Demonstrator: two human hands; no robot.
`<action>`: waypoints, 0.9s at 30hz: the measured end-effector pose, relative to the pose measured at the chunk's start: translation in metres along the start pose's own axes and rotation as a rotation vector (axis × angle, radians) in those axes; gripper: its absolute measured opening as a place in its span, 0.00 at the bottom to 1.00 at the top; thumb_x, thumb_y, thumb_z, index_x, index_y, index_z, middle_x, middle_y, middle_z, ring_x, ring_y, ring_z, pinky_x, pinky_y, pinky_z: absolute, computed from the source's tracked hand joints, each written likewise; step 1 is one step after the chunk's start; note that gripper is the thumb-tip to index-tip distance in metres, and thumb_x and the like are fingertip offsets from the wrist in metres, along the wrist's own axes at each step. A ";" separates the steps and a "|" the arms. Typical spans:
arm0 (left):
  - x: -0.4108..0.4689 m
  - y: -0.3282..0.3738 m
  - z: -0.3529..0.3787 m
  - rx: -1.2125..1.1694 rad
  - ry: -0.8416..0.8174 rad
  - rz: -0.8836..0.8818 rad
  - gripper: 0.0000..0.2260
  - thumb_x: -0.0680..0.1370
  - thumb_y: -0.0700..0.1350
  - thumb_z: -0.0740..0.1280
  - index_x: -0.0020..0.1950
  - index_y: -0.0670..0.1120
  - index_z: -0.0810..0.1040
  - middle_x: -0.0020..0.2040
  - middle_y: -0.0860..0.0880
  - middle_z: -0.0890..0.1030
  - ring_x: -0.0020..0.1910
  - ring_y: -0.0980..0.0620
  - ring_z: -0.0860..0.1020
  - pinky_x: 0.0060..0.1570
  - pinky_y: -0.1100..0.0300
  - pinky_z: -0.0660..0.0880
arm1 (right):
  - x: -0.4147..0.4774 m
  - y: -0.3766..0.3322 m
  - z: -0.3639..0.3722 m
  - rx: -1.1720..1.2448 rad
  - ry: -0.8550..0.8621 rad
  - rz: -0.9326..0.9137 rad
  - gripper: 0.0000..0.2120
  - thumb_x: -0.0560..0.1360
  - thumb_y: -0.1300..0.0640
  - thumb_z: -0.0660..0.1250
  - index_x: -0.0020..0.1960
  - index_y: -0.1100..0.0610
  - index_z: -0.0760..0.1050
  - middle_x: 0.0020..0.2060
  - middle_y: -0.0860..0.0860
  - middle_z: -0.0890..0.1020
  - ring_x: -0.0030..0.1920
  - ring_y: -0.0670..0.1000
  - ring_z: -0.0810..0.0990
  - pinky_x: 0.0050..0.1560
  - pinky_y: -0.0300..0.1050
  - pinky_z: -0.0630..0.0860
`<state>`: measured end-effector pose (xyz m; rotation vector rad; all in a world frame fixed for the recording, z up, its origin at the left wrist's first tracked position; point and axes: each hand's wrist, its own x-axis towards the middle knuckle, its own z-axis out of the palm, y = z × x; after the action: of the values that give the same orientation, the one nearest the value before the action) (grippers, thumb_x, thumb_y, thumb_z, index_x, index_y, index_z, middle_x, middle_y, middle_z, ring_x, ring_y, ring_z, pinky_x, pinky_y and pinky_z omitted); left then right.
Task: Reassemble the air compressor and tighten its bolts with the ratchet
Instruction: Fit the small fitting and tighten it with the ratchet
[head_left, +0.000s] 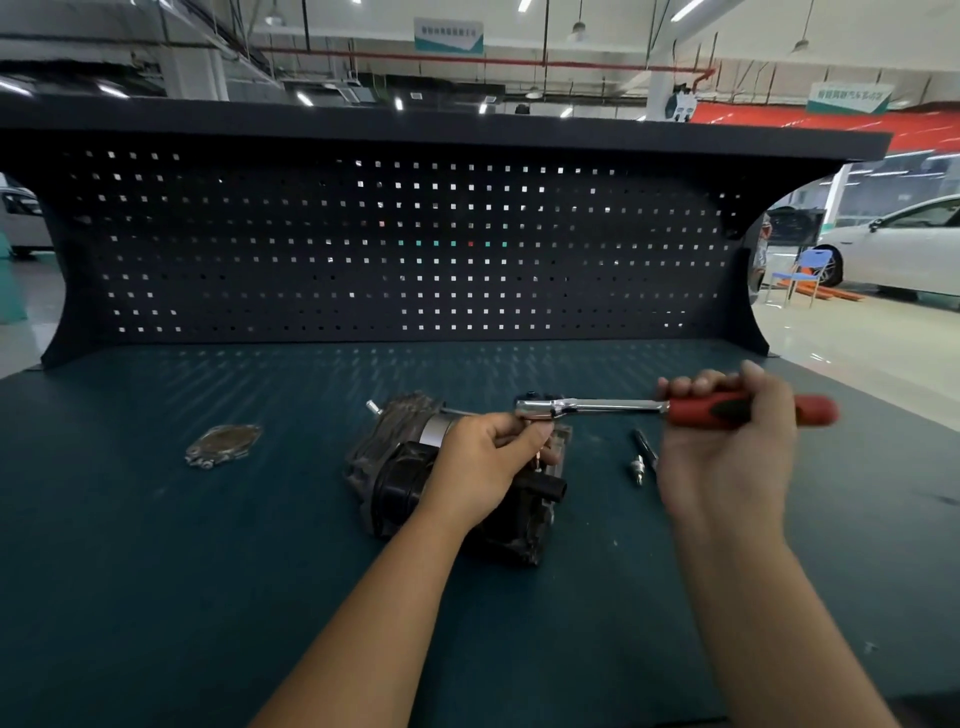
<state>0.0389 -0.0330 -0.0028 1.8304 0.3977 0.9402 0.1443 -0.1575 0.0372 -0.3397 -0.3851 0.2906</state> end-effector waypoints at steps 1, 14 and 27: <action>0.000 0.000 0.000 0.001 -0.004 0.002 0.07 0.77 0.48 0.67 0.40 0.50 0.83 0.37 0.54 0.85 0.39 0.61 0.81 0.40 0.71 0.75 | 0.016 0.002 -0.002 0.054 0.079 0.106 0.10 0.77 0.60 0.60 0.36 0.56 0.66 0.26 0.49 0.72 0.27 0.48 0.73 0.40 0.42 0.76; 0.000 0.002 0.005 -0.004 -0.011 0.023 0.05 0.76 0.44 0.68 0.41 0.49 0.82 0.34 0.56 0.84 0.37 0.63 0.81 0.40 0.74 0.73 | -0.029 0.004 -0.009 0.032 0.148 -0.114 0.11 0.79 0.65 0.57 0.38 0.56 0.66 0.27 0.49 0.75 0.31 0.47 0.77 0.43 0.43 0.79; -0.001 0.002 0.001 -0.032 -0.008 0.005 0.06 0.77 0.45 0.68 0.43 0.46 0.83 0.39 0.53 0.85 0.40 0.62 0.82 0.40 0.74 0.73 | 0.003 0.003 -0.007 -0.015 0.028 0.013 0.09 0.77 0.63 0.58 0.38 0.56 0.68 0.27 0.50 0.75 0.29 0.49 0.77 0.42 0.44 0.78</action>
<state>0.0388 -0.0352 -0.0022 1.8060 0.3713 0.9368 0.1496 -0.1554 0.0308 -0.3606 -0.3577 0.2954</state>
